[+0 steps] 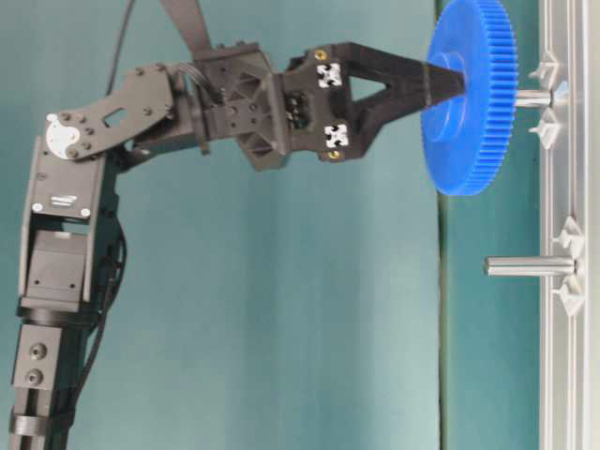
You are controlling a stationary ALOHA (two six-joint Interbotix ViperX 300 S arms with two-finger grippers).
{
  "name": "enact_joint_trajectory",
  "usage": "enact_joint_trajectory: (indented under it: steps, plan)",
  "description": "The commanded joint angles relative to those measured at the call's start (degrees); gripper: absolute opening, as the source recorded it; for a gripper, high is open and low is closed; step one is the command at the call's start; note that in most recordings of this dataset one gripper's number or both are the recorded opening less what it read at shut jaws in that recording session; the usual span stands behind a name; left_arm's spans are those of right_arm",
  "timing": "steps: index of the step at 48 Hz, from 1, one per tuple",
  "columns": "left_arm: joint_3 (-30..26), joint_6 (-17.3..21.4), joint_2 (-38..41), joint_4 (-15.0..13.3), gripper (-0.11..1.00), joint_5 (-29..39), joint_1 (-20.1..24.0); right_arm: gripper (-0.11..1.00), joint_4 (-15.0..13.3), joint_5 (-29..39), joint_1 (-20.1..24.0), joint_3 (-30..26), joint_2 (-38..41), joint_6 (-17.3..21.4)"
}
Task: Find the location of the shaft and insert the large gear.
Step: 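Align the gear's center hole over the shaft with the left gripper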
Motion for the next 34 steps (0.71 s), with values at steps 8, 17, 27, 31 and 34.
enact_joint_trajectory:
  steps: [8, 17, 27, 31, 34]
  plan:
    - [-2.6, -0.3, -1.8, 0.2, 0.83, 0.6, -0.7, 0.02, -0.1, -0.2, -0.1, -0.7, 0.3, 0.6]
    - [-4.0, -1.4, -2.2, 0.2, 0.83, 2.1, -0.7, 0.02, -0.1, -0.1, -0.1, -0.5, 0.3, 0.6]
    - [-5.2, -1.6, -2.9, 0.3, 0.83, 2.5, -0.7, 0.02, -0.1, -0.1, -0.1, -0.4, 0.3, 0.6]
    - [-5.3, -1.6, -3.0, 0.2, 0.83, 2.5, -0.7, 0.02, -0.1, -0.2, -0.1, -0.5, 0.3, 0.6]
    - [-5.3, -1.7, -3.2, 0.2, 0.83, 2.5, -0.7, 0.02, -0.1, -0.2, 0.0, -0.5, 0.3, 0.6]
